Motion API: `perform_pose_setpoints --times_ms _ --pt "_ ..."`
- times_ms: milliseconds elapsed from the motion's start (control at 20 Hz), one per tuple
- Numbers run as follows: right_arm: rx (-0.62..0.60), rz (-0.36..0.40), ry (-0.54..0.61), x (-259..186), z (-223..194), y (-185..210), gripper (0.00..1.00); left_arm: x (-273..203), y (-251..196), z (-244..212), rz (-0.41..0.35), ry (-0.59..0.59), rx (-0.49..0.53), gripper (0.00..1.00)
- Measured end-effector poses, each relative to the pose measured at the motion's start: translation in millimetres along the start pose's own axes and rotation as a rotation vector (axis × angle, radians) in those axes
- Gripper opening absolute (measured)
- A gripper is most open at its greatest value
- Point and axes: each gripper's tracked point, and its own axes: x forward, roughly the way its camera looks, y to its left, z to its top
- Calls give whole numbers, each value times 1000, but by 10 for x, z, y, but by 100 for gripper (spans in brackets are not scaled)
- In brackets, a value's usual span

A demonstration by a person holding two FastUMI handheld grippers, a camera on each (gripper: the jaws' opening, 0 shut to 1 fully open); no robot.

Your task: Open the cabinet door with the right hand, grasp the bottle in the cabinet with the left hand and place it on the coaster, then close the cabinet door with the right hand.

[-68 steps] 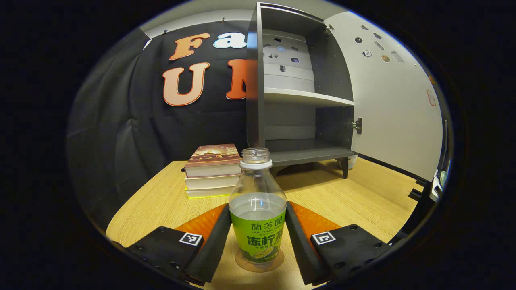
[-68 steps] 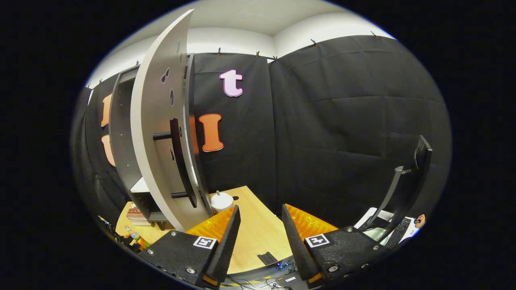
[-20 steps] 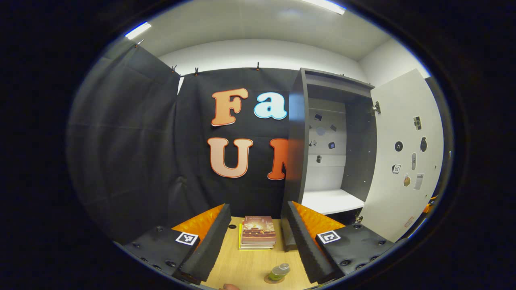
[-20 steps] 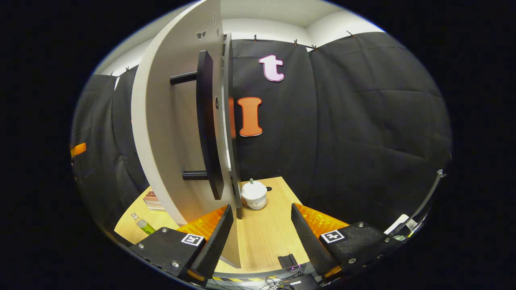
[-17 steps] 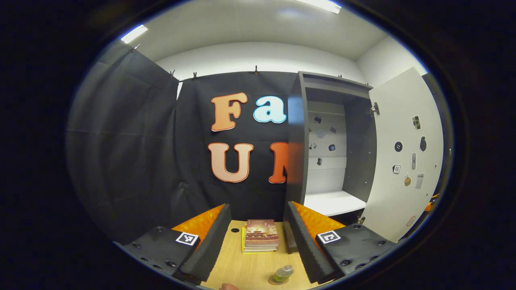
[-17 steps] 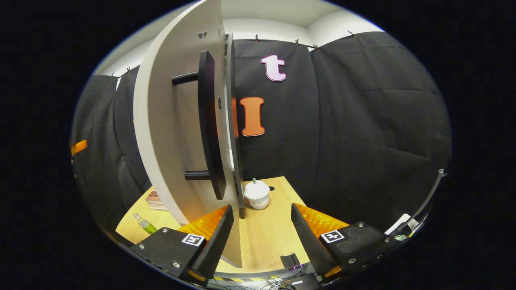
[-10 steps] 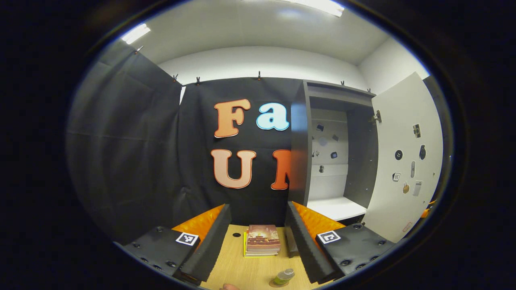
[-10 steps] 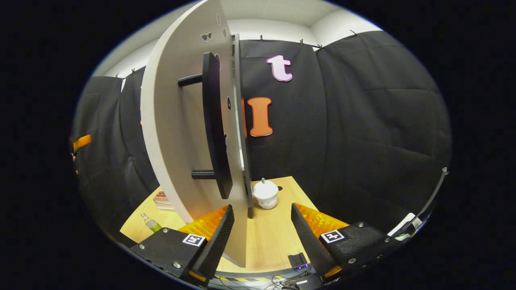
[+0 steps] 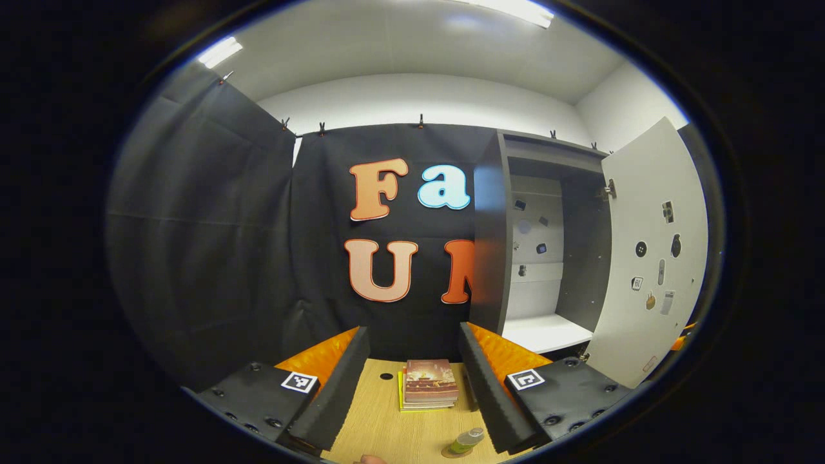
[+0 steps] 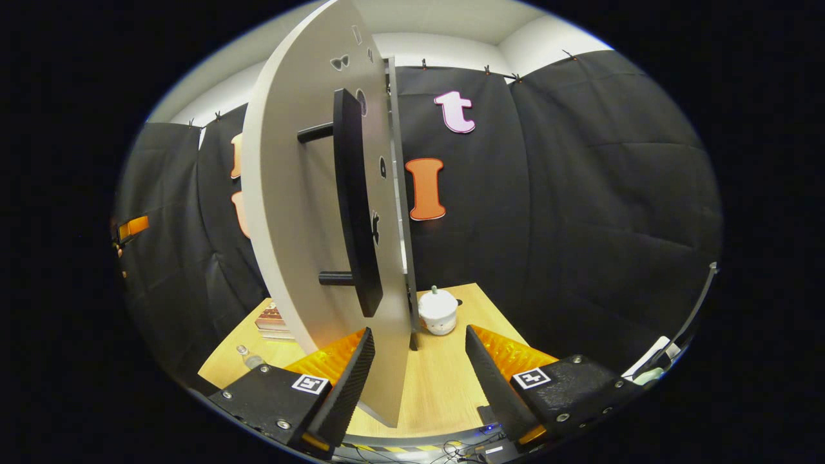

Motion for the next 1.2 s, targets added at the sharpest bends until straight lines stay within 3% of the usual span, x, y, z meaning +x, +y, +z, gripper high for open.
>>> perform_pose_setpoints --times_ms 150,200,350,400,650,700,750,800,950,1000,1150,1200 --pt "-16 24 -2 27 10 58 98 -17 140 32 8 -9 12 91" --pt "-15 33 -2 25 10 89 89 -21 198 25 15 -11 18 91" --pt "-12 53 0 28 11 125 89 -44 366 2 30 -7 27 91" --pt "-17 57 -1 32 9 145 98 -37 411 -8 32 -3 27 91" --pt "-33 89 -2 75 32 280 98 -29 647 -12 47 -5 37 92" --pt "-35 95 -2 86 33 310 89 -6 684 -16 49 -4 38 92" --pt "-37 101 -3 97 33 341 98 -8 716 -15 49 -4 38 92" --pt "-36 106 -3 103 31 355 89 -1 759 -27 50 -2 39 92" --pt "-23 125 -9 126 49 435 89 -1 881 -62 56 5 41 91" --pt "-22 133 -9 136 47 461 98 5 923 -65 56 6 40 91" --pt "-23 154 -12 177 57 534 98 11 1051 -85 65 8 47 91" --pt "-21 161 -13 189 58 561 89 24 1102 -77 70 6 48 92"
